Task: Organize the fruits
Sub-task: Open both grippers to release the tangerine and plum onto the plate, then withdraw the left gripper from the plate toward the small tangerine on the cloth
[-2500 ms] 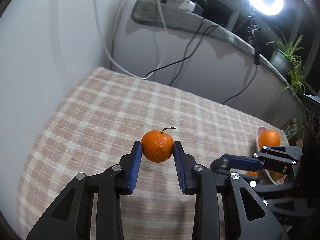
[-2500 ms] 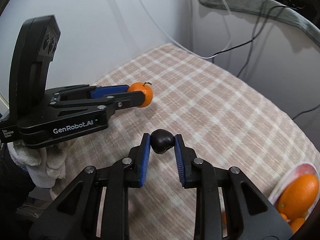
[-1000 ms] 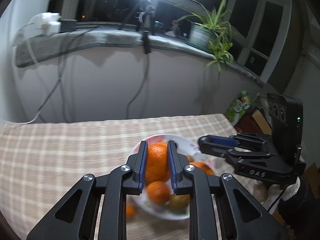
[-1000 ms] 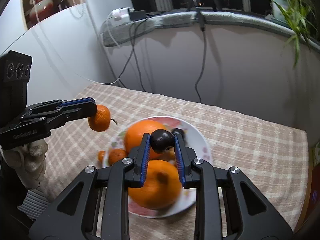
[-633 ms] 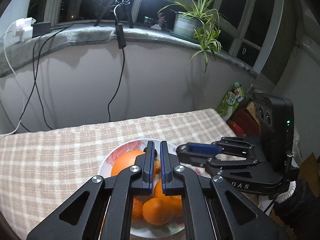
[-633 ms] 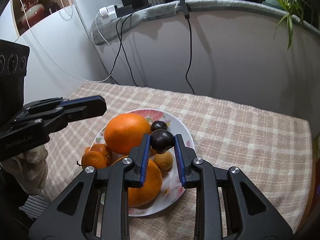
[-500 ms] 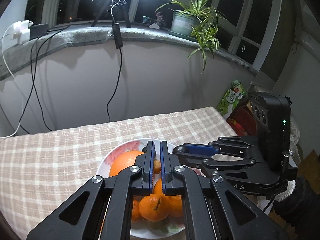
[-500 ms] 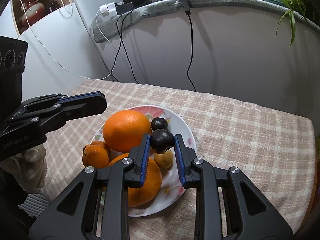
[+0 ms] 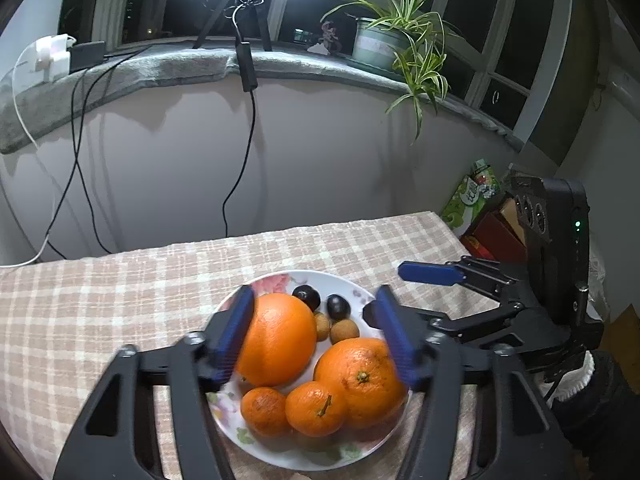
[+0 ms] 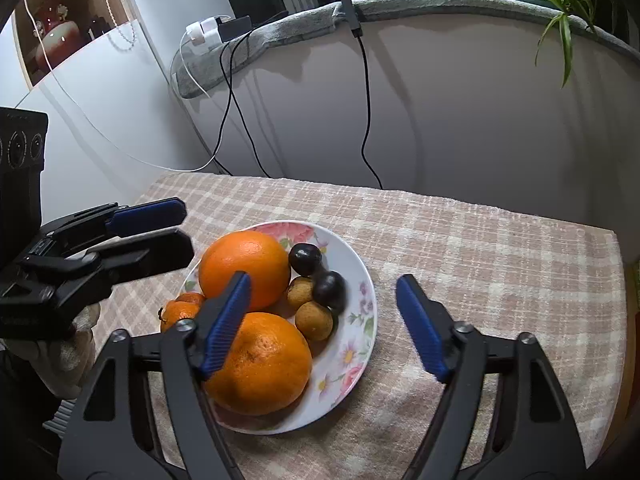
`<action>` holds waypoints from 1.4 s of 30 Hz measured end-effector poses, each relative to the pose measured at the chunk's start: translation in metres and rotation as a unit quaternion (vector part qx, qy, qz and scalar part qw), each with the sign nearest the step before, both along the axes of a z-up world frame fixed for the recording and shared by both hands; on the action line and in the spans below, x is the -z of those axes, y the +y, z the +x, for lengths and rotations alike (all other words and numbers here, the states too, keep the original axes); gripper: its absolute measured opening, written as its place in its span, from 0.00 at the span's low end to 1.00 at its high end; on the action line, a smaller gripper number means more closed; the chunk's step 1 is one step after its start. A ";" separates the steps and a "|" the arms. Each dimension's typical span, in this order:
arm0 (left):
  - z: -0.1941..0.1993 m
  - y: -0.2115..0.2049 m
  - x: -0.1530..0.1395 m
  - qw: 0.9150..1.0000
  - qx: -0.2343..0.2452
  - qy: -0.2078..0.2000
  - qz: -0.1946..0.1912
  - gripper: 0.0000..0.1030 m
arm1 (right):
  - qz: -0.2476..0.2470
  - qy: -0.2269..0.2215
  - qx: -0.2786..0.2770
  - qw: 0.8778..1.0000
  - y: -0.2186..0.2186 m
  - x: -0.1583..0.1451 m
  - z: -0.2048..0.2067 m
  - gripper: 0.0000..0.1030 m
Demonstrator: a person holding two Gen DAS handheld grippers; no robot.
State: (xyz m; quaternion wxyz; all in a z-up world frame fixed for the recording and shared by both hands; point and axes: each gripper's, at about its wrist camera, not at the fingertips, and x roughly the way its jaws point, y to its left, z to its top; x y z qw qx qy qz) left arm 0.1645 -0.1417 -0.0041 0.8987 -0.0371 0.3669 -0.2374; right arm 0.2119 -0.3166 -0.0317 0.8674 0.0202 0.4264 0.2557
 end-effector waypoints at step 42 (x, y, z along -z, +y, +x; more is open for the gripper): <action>-0.047 0.093 -0.008 0.998 -0.062 -0.028 0.003 0.69 | -0.033 -0.072 -0.046 0.996 0.079 -0.051 -0.055 0.84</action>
